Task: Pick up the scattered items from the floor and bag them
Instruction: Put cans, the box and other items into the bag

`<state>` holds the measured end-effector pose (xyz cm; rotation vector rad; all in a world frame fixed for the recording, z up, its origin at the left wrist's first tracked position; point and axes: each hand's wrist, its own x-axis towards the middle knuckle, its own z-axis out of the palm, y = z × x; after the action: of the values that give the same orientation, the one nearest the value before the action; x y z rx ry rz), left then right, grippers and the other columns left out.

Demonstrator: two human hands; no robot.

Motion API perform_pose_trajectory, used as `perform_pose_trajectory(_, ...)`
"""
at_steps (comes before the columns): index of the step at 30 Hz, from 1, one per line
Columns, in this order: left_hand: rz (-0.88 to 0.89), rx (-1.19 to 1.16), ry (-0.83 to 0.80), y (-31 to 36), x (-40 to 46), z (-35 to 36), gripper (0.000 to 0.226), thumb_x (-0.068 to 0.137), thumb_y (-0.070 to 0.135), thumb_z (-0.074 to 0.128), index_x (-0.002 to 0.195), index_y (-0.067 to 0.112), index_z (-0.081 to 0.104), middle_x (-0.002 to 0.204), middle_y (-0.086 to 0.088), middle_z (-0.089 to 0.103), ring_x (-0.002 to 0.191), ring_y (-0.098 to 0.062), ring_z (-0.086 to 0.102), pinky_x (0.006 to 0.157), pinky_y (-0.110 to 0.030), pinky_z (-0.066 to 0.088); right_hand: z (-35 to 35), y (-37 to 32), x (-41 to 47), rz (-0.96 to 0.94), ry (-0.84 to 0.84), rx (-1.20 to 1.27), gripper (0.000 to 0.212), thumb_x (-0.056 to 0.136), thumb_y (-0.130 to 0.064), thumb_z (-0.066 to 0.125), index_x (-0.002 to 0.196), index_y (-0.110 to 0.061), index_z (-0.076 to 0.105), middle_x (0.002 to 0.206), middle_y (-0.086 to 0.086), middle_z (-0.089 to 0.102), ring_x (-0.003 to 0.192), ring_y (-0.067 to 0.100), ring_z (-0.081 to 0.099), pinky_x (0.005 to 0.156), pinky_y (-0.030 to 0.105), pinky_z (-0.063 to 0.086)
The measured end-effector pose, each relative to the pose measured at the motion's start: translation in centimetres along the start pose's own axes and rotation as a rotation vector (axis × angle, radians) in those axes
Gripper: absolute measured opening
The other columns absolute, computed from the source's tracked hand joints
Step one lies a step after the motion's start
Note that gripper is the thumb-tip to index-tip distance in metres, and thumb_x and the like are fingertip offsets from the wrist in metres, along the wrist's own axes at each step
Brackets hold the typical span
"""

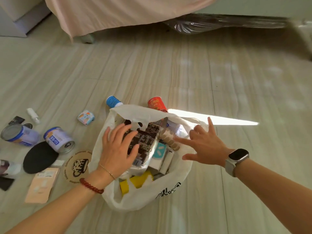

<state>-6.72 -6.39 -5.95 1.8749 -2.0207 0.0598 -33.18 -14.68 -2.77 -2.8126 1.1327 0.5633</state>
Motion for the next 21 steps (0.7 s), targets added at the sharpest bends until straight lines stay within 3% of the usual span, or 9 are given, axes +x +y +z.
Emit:
perform_pose_trajectory(2, -0.123, 0.050, 0.008, -1.3, -0.8, -0.6, 0.042, 0.079, 0.040, 0.043, 0.110, 0.013, 0.054, 0.119, -0.013, 0.056, 0.114, -0.024, 0.040, 0.096, -0.053, 0.034, -0.1, -0.4, -0.2, -0.082, 0.136, -0.061, 0.031, 0.065, -0.055, 0.072, 0.092, -0.039, 0.070, 0.088, 0.003, 0.064, 0.098, 0.028, 0.060, 0.095, 0.076, 0.023)
perform_pose_trajectory(3, -0.211, 0.055, 0.017, -1.7, -1.0, -0.9, 0.044, 0.078, 0.041, 0.045, 0.109, 0.012, 0.053, 0.118, -0.015, 0.055, 0.111, -0.027, 0.041, 0.093, -0.052, 0.037, 0.0, -0.3, -0.2, -0.086, 0.211, -0.076, 0.021, 0.059, -0.045, 0.081, 0.073, -0.032, 0.072, 0.078, 0.001, 0.064, 0.087, 0.026, 0.064, 0.089, 0.075, 0.033)
perform_pose_trajectory(5, -0.470, -0.003, 0.005, -2.5, -1.0, -1.3, 0.050, 0.078, 0.042, 0.055, 0.113, 0.007, 0.048, 0.118, -0.020, 0.050, 0.110, -0.034, 0.043, 0.090, -0.050, 0.038, 0.1, 0.5, -0.2, -0.051, 0.330, -0.008, 0.016, 0.062, -0.028, 0.082, 0.069, -0.021, 0.070, 0.078, 0.003, 0.063, 0.085, 0.028, 0.065, 0.088, 0.072, 0.037)
perform_pose_trajectory(8, -0.858, -0.219, -0.129, -4.2, -0.6, -1.4, 0.049, 0.080, 0.034, 0.065, 0.113, 0.001, 0.049, 0.116, -0.024, 0.053, 0.104, -0.036, 0.049, 0.085, -0.043, 0.040, -1.1, 1.2, -0.2, 0.038, 0.533, 0.120, 0.020, 0.085, -0.022, 0.049, 0.081, -0.008, 0.062, 0.096, 0.011, 0.063, 0.098, 0.035, 0.061, 0.099, 0.068, 0.025)
perform_pose_trajectory(10, -0.867, -0.295, -0.132, -5.0, -0.4, -1.9, 0.031, 0.086, 0.028, 0.058, 0.095, -0.001, 0.056, 0.098, -0.027, 0.061, 0.083, -0.032, 0.052, 0.071, -0.036, 0.039, -1.8, 1.2, 0.0, 0.102, 0.641, 0.181, 0.029, 0.088, -0.021, 0.032, 0.082, -0.006, 0.057, 0.100, 0.014, 0.062, 0.099, 0.036, 0.060, 0.103, 0.063, 0.018)
perform_pose_trajectory(12, -0.807, -0.337, -0.075, -5.4, 0.1, -2.8, 0.022, 0.090, 0.022, 0.051, 0.082, 0.002, 0.056, 0.083, -0.025, 0.060, 0.074, -0.027, 0.047, 0.067, -0.033, 0.034, -2.5, 0.5, 0.6, 0.161, 0.746, 0.271, 0.031, 0.090, -0.019, 0.029, 0.085, -0.003, 0.055, 0.099, 0.017, 0.061, 0.093, 0.036, 0.060, 0.104, 0.057, 0.026)
perform_pose_trajectory(15, -0.741, -0.450, 0.038, -5.2, 1.4, -5.1, 0.017, 0.090, 0.019, 0.052, 0.076, 0.008, 0.054, 0.076, -0.021, 0.056, 0.074, -0.024, 0.046, 0.068, -0.033, 0.035, -4.2, -0.4, 1.6, 0.210, 0.859, 0.506, 0.033, 0.090, -0.020, 0.028, 0.090, 0.002, 0.052, 0.098, 0.020, 0.058, 0.077, 0.035, 0.054, 0.072, 0.034, 0.039)
perform_pose_trajectory(18, -0.769, -0.578, 0.176, -5.8, 3.2, -7.1, 0.026, 0.088, 0.019, 0.055, 0.063, 0.013, 0.052, 0.065, -0.011, 0.052, 0.071, -0.021, 0.045, 0.065, -0.032, 0.037, -5.8, -0.9, 2.8, 0.254, 0.868, 0.554, 0.023, 0.091, -0.016, 0.037, 0.090, 0.000, 0.054, 0.099, 0.018, 0.058, 0.079, 0.032, 0.053, 0.068, 0.036, 0.040)
perform_pose_trajectory(21, -0.792, -0.586, 0.057, -6.1, 3.6, -7.6, 0.015, 0.086, 0.019, 0.059, 0.096, 0.008, 0.061, 0.093, -0.015, 0.061, 0.087, -0.026, 0.055, 0.078, -0.036, 0.043, -7.1, -1.6, 3.1, 0.271, 0.773, 0.500, 0.032, 0.087, -0.023, 0.037, 0.093, -0.006, 0.063, 0.098, 0.012, 0.067, 0.092, 0.033, 0.061, 0.091, 0.044, 0.040)
